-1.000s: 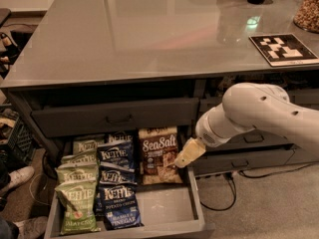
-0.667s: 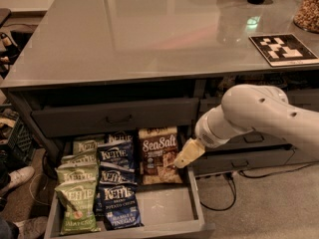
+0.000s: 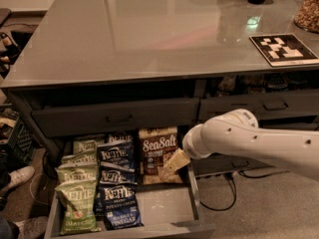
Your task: Pick brown chip bag from middle drawer and place on counter
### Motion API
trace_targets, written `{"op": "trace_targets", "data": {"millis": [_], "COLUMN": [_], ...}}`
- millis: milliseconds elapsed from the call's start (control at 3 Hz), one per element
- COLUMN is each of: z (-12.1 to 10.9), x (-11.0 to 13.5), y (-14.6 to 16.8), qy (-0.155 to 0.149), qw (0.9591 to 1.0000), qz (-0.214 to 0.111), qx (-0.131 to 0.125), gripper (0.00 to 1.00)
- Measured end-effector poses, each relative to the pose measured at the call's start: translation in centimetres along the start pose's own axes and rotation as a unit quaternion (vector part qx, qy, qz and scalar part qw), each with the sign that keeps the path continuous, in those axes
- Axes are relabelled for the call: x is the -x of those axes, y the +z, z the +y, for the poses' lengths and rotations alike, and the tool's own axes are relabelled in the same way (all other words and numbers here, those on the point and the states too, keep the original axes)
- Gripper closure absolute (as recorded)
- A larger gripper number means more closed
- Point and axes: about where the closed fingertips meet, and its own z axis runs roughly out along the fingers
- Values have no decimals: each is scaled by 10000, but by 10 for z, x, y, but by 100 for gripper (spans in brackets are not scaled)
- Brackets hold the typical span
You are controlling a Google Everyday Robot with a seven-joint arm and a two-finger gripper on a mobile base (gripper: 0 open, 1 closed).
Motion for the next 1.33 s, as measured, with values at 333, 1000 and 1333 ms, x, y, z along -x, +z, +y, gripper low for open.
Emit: {"op": "trace_targets", "data": {"millis": [333, 1000, 1333], "z": [-2, -2, -10], "x": [-4, 0, 8], "y": [41, 60, 85], "qy": [485, 581, 721], "qw": [9988, 9982, 9965], "qz": [77, -164, -417], "qx": [-26, 58, 63], "gripper": [0, 0, 0]}}
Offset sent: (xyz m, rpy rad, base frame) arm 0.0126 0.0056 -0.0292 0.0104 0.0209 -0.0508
